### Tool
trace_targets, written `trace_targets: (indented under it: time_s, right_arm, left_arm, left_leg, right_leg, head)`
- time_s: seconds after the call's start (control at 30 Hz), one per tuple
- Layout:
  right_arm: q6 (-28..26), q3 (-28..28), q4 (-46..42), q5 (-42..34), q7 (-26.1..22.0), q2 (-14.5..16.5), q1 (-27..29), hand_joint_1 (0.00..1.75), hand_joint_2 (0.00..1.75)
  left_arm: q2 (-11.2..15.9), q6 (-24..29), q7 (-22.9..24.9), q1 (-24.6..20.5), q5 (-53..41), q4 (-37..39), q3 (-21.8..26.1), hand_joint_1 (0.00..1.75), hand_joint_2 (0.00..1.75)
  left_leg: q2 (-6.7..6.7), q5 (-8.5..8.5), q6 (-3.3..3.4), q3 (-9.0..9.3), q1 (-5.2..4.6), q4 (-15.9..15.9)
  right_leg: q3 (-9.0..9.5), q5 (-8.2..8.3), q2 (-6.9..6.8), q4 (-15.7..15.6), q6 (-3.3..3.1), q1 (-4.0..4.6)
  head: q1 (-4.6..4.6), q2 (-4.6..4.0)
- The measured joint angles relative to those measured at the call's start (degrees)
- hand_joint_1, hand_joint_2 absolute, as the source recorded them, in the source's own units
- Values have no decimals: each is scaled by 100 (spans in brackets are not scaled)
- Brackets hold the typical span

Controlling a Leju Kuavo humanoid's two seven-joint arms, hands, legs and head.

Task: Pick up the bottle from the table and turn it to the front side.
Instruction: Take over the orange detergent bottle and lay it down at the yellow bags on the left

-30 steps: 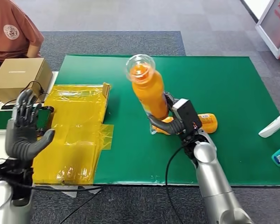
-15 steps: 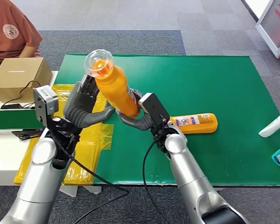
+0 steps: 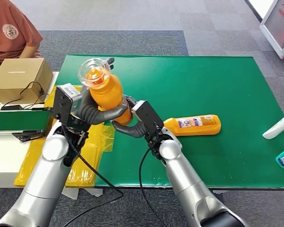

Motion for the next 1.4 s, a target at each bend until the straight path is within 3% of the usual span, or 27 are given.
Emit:
trace_targets:
  time_s: [0.03,0.5,0.53,0.63,0.67,0.83,1.03,1.2,1.4]
  right_arm:
    - [2,18,-3,-5,2,0,12,175,175]
    - [7,102,-80,-104,179,0,91,175,175]
    - [7,110,-80,-107,173,0,97,151,175]
    - [2,132,-80,-113,155,0,106,20,175]
    - [0,141,-80,-112,159,0,107,0,175]
    - [-133,164,-172,-174,320,-3,70,0,175]
    - [-243,-28,-485,-191,434,-64,106,0,175]
    - [-275,-257,-870,-140,521,-104,227,0,175]
    - [-280,-443,-1354,-133,593,-123,376,0,175]
  left_arm:
    - [2,6,2,0,-51,13,1,175,175]
    - [-13,64,151,-13,-289,57,30,175,175]
    - [-13,61,141,-13,-296,58,30,175,175]
    - [-13,60,112,-15,-304,62,30,175,175]
    - [-13,58,109,-18,-300,62,31,175,175]
    - [3,221,204,-14,-421,58,67,175,175]
    - [97,720,309,-12,-1491,-148,386,175,175]
    - [144,1138,436,-10,-2943,-470,708,175,175]
    - [229,1859,621,9,-5488,-831,951,175,175]
  left_leg:
    - [0,0,0,0,0,0]
    - [0,0,0,-1,0,0]
    - [0,0,0,-1,0,0]
    - [0,0,0,-1,0,0]
    - [0,0,0,-1,0,0]
    - [0,1,0,-1,0,0]
    - [0,1,-1,-1,0,0]
    - [0,1,0,-2,0,0]
    - [0,0,0,-3,0,0]
  right_leg:
    - [0,0,0,0,0,0]
    - [0,0,0,0,0,0]
    - [-1,0,0,0,0,0]
    - [-1,0,0,0,0,0]
    - [-1,0,0,0,0,0]
    - [-2,1,0,0,0,0]
    - [-3,1,0,0,-1,0]
    - [-4,0,0,0,0,0]
    - [-5,0,0,0,0,0]
  head:
    - [0,0]
    - [-1,0]
    - [0,0]
    - [0,0]
    - [-1,0]
    - [0,0]
    - [1,0]
    - [-1,0]
    - [-1,0]
